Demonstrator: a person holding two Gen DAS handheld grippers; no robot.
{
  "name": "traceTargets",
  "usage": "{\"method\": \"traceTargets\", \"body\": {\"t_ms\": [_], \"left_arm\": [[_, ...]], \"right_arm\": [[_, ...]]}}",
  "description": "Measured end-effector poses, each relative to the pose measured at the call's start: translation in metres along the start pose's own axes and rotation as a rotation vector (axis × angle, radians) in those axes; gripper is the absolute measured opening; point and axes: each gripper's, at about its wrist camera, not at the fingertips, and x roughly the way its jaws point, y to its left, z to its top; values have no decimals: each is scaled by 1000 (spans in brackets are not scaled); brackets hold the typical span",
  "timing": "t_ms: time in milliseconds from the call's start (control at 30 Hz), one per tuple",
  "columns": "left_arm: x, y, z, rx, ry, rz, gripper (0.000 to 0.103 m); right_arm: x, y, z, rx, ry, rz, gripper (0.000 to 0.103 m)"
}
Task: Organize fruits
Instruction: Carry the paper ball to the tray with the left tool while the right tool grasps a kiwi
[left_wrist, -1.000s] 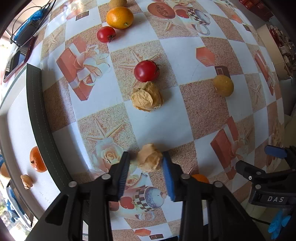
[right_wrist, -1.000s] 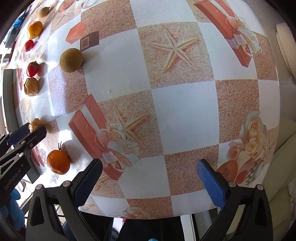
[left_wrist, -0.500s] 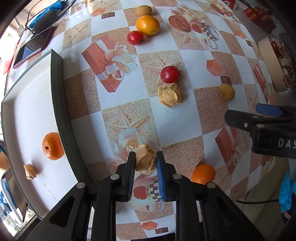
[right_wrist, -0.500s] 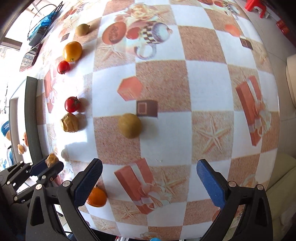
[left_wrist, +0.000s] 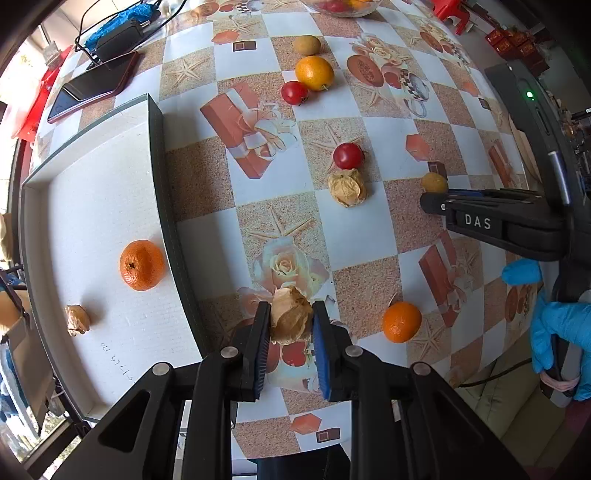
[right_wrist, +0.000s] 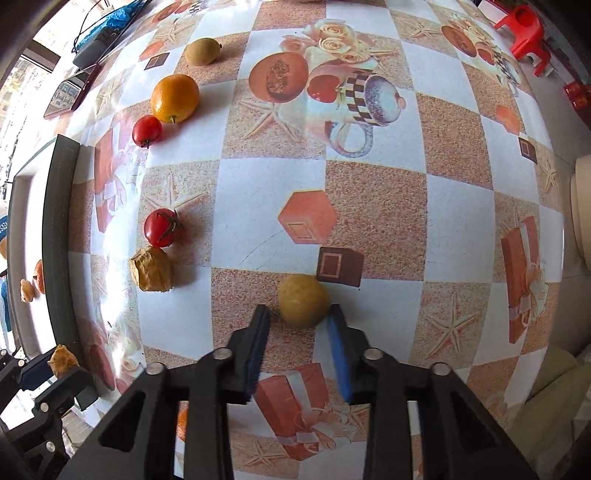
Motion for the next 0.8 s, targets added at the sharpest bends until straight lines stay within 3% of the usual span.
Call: {"method": "traceTargets", "body": {"t_ms": [267,533,800], "left_arm": [[-16,16,-10,-43,-30,-3,24],[-10,25,-18,-65,-65,3,24],[-13,29,-18,-55,-104,5,24]], "right_arm": [[-21,-33,-19,56,-33,136,25],[-29,-39,-40,79,-19,156,25],[-49,-11,-45,49,-52,140,25]]}}
